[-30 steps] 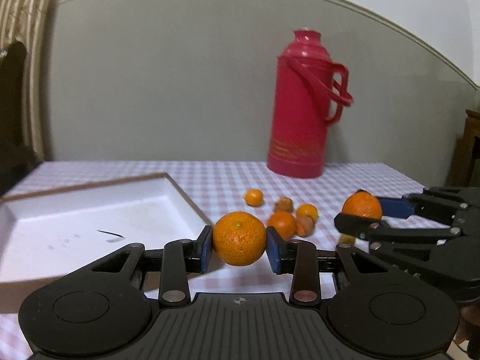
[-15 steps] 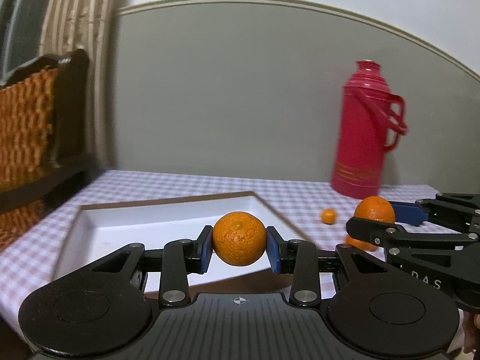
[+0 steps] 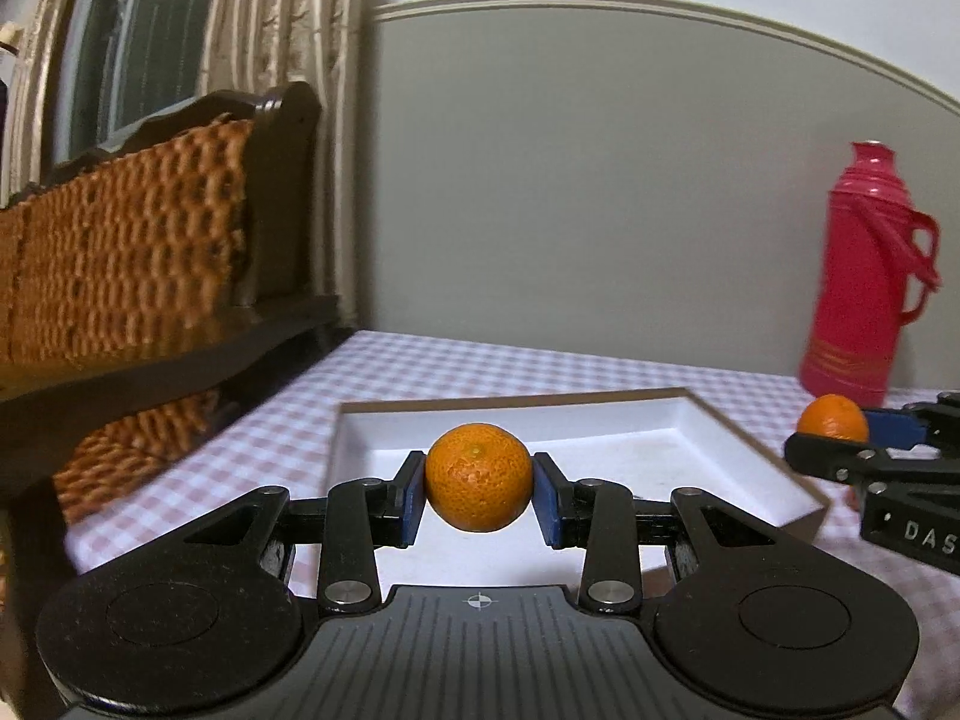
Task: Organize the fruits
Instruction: 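Carry the mandarin in the left tool over the white box and release, then withdraw the open left tool from the box back toward the fruit, then grasp a mandarin with the left tool while the right tool grasps the yellow-green fruit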
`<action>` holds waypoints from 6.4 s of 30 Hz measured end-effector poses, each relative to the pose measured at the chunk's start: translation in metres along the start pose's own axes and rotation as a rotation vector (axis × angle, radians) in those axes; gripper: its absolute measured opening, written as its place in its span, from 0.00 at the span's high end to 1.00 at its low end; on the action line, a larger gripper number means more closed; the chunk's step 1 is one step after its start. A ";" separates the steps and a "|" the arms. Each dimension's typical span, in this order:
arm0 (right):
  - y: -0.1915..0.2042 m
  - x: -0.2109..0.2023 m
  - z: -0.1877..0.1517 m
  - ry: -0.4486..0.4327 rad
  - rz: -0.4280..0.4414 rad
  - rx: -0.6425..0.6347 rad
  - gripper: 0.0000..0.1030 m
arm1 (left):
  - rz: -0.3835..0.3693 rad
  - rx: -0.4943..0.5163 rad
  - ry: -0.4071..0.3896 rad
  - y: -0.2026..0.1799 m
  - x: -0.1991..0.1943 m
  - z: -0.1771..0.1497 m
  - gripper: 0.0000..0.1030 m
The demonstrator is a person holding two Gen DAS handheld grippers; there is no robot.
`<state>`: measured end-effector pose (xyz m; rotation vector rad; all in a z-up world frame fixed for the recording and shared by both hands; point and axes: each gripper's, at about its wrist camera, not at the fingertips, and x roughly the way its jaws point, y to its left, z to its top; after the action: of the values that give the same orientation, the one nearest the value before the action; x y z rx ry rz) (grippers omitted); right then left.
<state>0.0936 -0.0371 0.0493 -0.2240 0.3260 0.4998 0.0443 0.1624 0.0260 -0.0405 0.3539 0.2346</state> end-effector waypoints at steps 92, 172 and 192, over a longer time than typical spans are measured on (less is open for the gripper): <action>-0.083 -0.053 -0.021 0.024 -0.193 0.039 0.09 | -0.052 0.052 -0.067 -0.062 -0.030 -0.009 0.00; -0.191 -0.007 -0.111 0.316 -0.233 0.156 0.88 | -0.366 0.242 0.192 -0.290 0.092 -0.034 0.34; -0.218 0.014 -0.102 0.290 -0.214 0.202 0.84 | -0.401 0.202 0.266 -0.299 0.105 -0.034 0.59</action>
<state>0.1891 -0.2467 -0.0222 -0.1323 0.6247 0.2193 0.1988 -0.1082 -0.0427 0.0573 0.6231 -0.2065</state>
